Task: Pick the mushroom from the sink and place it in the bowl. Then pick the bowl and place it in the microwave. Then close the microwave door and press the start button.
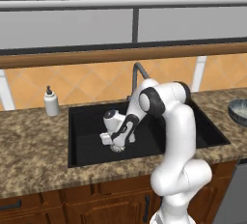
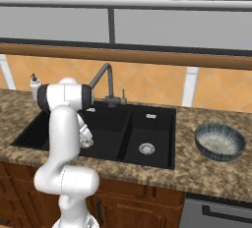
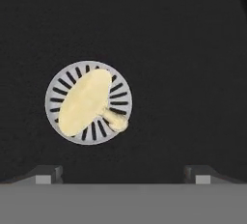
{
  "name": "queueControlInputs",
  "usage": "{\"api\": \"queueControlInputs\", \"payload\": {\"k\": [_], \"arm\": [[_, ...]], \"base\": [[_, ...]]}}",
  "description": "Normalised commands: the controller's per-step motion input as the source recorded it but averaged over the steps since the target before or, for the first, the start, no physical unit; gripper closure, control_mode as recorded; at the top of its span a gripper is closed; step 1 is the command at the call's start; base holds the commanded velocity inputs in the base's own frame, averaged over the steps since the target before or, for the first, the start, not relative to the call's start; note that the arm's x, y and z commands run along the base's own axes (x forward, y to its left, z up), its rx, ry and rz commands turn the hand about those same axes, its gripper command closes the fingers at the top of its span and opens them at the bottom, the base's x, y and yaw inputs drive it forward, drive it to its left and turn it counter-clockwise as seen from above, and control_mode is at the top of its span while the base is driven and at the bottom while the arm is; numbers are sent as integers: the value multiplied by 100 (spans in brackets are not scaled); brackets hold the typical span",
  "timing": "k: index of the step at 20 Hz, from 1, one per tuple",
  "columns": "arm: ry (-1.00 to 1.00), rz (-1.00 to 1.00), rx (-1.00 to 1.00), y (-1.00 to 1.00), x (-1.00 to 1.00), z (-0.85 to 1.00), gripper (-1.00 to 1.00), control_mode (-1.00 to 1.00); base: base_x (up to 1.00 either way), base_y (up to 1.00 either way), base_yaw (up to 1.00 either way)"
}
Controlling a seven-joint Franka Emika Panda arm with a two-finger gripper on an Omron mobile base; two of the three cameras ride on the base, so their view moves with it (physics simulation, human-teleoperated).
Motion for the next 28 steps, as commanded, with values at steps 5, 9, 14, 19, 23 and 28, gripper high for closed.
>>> {"api": "queueControlInputs", "payload": {"k": [5,9,14,19,23,28], "arm": [[0,0,2,9,44,-30,-100,-100],[0,0,4,0,27,-42,-100,-100],[0,0,2,0,38,-33,-100,-100],[0,0,0,0,35,-30,100,-100],[4,0,-1,6,7,-14,100,-100],[0,5,0,7,-26,36,100,-100]], "base": [[0,0,0],[0,0,0],[0,0,0],[0,0,0],[0,0,0],[0,0,0]]}}
